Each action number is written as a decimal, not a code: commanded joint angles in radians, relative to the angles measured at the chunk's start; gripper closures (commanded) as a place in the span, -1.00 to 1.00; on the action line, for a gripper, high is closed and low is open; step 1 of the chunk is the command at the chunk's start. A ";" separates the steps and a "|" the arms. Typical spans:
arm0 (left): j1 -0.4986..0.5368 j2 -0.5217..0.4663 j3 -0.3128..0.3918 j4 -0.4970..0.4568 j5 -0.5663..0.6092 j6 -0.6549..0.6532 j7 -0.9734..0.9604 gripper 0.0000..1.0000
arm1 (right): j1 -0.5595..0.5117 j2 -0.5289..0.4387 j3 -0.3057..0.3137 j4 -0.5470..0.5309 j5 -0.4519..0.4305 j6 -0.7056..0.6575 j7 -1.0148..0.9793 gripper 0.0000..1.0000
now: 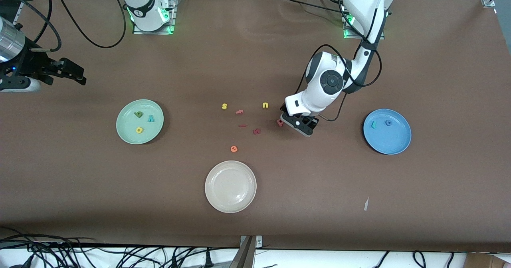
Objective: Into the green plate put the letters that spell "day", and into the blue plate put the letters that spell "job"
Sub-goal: 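Reach the left gripper down to the pink letter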
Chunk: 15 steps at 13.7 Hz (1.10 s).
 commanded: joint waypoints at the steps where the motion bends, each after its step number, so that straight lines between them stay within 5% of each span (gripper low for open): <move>1: -0.043 0.047 0.004 0.060 -0.029 -0.004 -0.102 -0.96 | -0.008 0.000 0.004 0.004 -0.006 -0.002 -0.021 -1.00; 15: -0.074 0.110 0.003 0.074 -0.006 -0.003 -0.127 -0.89 | -0.008 0.002 0.004 0.006 -0.001 -0.001 -0.023 -1.00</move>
